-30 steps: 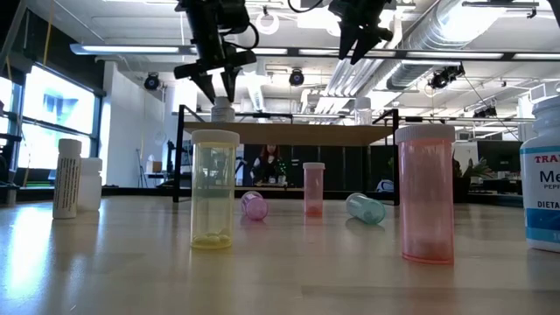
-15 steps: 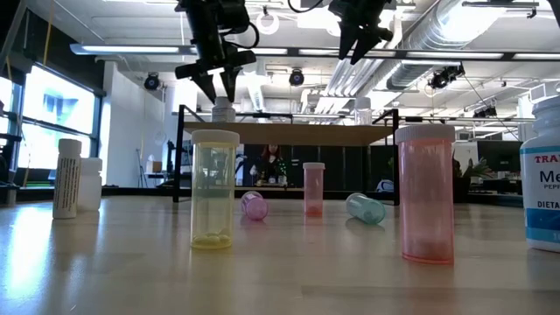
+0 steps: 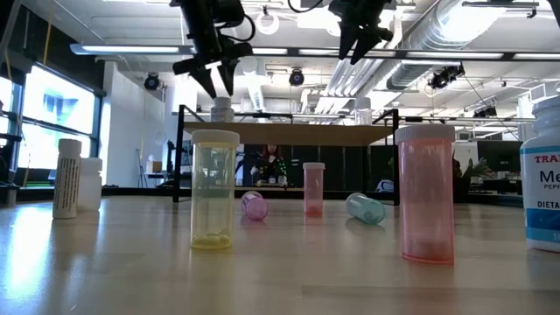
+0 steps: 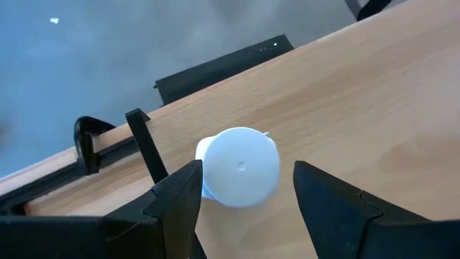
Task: Pick and place medicine bottles onto shelf by color
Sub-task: Put the top white medicine bottle on the shelf, then put the top red medicine bottle on the shelf
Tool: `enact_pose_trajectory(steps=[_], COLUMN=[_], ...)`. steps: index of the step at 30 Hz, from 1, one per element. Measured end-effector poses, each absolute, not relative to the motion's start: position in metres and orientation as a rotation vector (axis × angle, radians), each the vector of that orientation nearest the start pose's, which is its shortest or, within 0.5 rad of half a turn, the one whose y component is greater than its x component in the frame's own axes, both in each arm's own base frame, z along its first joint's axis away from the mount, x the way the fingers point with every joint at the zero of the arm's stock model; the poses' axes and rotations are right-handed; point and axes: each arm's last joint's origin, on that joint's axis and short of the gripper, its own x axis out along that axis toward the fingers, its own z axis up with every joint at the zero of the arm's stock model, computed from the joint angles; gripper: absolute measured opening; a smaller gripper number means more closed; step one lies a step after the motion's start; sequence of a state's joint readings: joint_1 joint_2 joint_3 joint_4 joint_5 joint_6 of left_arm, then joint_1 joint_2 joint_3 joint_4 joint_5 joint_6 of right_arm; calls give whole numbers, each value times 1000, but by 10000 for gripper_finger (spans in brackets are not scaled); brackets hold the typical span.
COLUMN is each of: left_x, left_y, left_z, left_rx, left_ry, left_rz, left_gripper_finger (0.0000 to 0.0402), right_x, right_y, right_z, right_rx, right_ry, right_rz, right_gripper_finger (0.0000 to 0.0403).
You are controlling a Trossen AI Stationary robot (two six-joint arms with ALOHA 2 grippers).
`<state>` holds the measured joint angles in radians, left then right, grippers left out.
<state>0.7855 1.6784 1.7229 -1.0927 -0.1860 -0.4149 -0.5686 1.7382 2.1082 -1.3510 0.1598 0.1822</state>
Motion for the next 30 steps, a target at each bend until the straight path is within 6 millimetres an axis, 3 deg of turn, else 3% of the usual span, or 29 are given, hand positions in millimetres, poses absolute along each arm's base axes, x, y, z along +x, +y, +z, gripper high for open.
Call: enact_pose_trajectory(steps=[8,16,23,30], left_x=[232,226,226,223], left_y=[239,224,190,144], left_z=[368,384,397,372], left_rx=[-624,-593,-527,-556], left_ry=[782,768,774,820], left_rz=[1060,850,664,582], left_gripper_finger=[209,209,209,209], right_x=[271,275,282,291], right_y=[-177,-164,-140,-113], right_z=[428,425,423,414], right_rx=[383,417,383,344], right_ry=[921,965,1039,1134], right_rz=[-723,-617,-543,-462], right_gripper_finger=[197,197,197,197])
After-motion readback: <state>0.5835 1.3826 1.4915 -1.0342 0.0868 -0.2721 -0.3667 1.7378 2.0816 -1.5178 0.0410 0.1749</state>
